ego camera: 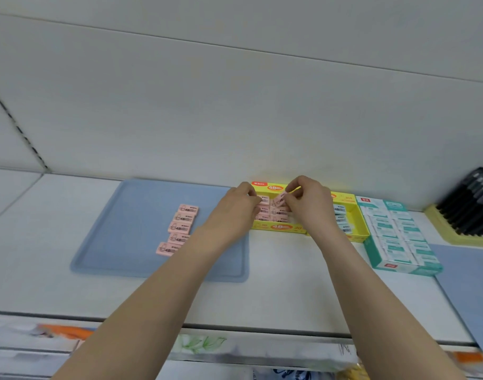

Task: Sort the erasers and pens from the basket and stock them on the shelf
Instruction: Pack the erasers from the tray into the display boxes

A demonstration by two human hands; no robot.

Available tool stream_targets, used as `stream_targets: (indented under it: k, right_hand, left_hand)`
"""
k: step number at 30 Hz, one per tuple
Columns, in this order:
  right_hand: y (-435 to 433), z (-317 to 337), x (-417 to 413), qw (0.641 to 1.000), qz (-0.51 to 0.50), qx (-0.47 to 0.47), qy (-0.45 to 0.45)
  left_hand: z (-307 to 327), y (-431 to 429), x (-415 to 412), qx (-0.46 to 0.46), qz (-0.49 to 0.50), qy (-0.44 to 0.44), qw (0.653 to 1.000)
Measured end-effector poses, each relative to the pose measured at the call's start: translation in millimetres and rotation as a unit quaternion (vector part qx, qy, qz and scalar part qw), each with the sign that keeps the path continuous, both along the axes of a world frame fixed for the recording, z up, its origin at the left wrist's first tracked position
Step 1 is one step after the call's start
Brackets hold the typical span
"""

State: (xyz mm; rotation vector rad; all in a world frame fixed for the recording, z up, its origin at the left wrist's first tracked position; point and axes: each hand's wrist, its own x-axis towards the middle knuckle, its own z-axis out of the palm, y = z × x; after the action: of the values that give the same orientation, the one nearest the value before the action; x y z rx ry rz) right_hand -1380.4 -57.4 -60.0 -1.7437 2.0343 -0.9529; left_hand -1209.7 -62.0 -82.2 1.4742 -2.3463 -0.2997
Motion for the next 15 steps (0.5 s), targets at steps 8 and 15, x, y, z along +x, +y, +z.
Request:
stream_targets:
  k: [8, 15]
  right_hand:
    - [0.3, -6.0, -1.3, 0.995, 0.045, 0.046, 0.07]
    - [-7.0, -9.8, 8.6, 0.979, 0.051, 0.024, 0.199]
  left_hand:
    - [-3.2, -1.7, 0.0, -0.004, -0.004, -0.016, 1.0]
    - [-3.1, -2.5, 0.3, -0.002, -0.005, -0.016, 1.0]
